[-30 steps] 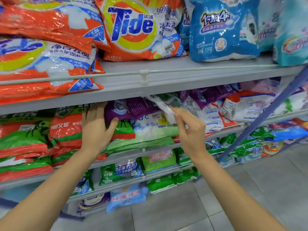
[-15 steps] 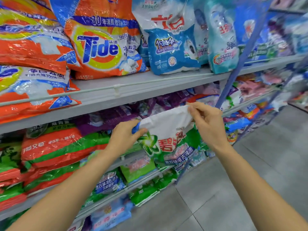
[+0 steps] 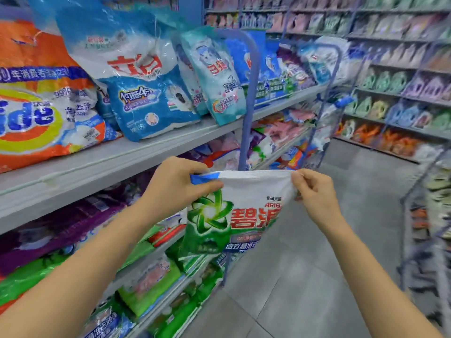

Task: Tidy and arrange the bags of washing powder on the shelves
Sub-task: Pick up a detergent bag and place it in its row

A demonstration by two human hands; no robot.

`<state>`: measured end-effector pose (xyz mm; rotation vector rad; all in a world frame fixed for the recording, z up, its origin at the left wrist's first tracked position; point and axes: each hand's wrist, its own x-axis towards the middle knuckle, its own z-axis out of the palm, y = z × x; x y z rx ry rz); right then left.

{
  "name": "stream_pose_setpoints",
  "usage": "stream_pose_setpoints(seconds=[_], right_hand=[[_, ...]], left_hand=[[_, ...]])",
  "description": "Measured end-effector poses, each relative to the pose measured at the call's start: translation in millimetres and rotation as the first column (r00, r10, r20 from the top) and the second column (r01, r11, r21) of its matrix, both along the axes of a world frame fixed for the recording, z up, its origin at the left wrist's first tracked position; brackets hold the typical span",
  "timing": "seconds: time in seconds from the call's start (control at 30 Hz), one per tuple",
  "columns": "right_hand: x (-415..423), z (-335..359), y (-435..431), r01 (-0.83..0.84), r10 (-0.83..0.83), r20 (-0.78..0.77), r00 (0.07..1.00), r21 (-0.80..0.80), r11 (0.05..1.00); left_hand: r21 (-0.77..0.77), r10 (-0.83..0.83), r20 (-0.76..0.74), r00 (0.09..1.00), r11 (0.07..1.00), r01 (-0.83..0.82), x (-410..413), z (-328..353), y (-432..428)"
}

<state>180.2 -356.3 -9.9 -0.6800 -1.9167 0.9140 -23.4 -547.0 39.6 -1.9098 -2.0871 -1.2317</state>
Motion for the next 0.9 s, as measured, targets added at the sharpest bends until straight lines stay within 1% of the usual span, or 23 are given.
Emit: stream_pose_setpoints(seconds=[0.03, 0.07, 0.13, 0.17, 0.23, 0.27, 0.3, 0.33, 0.4, 0.43, 0.47, 0.5, 0.53, 0.57, 0.6, 0.67, 0.73, 0.77, 0.83, 0.9], right_hand=[[4, 1, 3, 0.008, -0.009, -0.017, 1.0, -0.022, 1.0], [9, 0, 7, 0.015, -0.016, -0.016, 1.0, -0.012, 1.0], [21, 7, 15, 0.018, -0.021, 0.04, 0.999, 0.077, 0.997], [25, 13, 21, 0.007, -0.027, 0.114, 0.993, 0.176, 0.984], [28, 28, 33, -0.131, -0.011, 0.313, 0.95, 0.428, 0.894], [26, 34, 39, -0.211, 0.006, 0.392, 0.92, 0.481, 0.851], [23, 39, 43, -0.274, 0.042, 0.443, 0.895, 0.475, 0.836], [21, 43, 49, -0.306, 0.076, 0.467, 0.881, 0.442, 0.843], [21, 48, 67, -0.309, 0.099, 0.466, 0.879, 0.4, 0.863], [23, 51, 79, -0.289, 0.078, 0.443, 0.893, 0.433, 0.854], [26, 55, 92, -0.268, 0.058, 0.413, 0.909, 0.474, 0.839], [31, 61, 106, -0.255, 0.045, 0.388, 0.921, 0.509, 0.822], [35, 68, 119, -0.248, 0.039, 0.374, 0.926, 0.528, 0.812], [39, 75, 130, -0.246, 0.047, 0.36, 0.932, 0.53, 0.812], [45, 83, 144, -0.243, 0.06, 0.343, 0.937, 0.521, 0.818], [54, 96, 169, -0.225, 0.078, 0.299, 0.951, 0.497, 0.838], [61, 110, 196, -0.211, 0.101, 0.249, 0.963, 0.47, 0.857], [63, 117, 208, -0.21, 0.117, 0.227, 0.967, 0.448, 0.869], [63, 130, 231, -0.2, 0.113, 0.22, 0.969, 0.43, 0.88], [62, 137, 251, -0.143, 0.001, 0.273, 0.962, 0.502, 0.853]], left_hand=[[0.006, -0.022, 0.027, 0.999, 1.0, 0.022, 6, 3, 9], [0.013, -0.036, 0.055, 0.998, 0.999, 0.036, 12, 5, 17], [0.037, -0.053, 0.093, 0.994, 0.998, 0.05, 25, 8, 35], [0.041, -0.061, 0.098, 0.993, 0.997, 0.058, 31, 10, 45], [0.042, -0.081, 0.084, 0.993, 0.996, 0.078, 44, 14, 68], [0.045, -0.091, 0.06, 0.994, 0.995, 0.088, 50, 16, 81], [0.055, -0.096, 0.034, 0.995, 0.994, 0.094, 56, 17, 94], [0.066, -0.096, 0.024, 0.995, 0.993, 0.095, 61, 18, 107], [0.111, -0.081, 0.057, 0.995, 0.991, 0.075, 71, 17, 133], [0.147, -0.074, 0.1, 0.992, 0.987, 0.059, 75, 16, 146], [0.18, -0.067, 0.182, 0.981, 0.983, 0.033, 79, 16, 159], [0.217, -0.086, 0.296, 0.951, 0.976, 0.02, 81, 15, 171], [0.246, -0.133, 0.414, 0.901, 0.969, 0.03, 81, 12, 183], [0.255, -0.187, 0.499, 0.846, 0.965, 0.062, 79, 7, 192], [0.242, -0.227, 0.549, 0.804, 0.964, 0.107, 79, 1, 204], [0.127, -0.236, 0.588, 0.774, 0.972, 0.2, 82, -13, 225], [0.026, -0.228, 0.59, 0.774, 0.964, 0.264, 94, -19, 252], [0.01, -0.24, 0.588, 0.773, 0.957, 0.29, 100, -20, 266], [0.039, -0.267, 0.635, 0.725, 0.948, 0.315, 109, -19, 293], [0.068, -0.233, 0.693, 0.682, 0.963, 0.259, 111, -17, 320]])
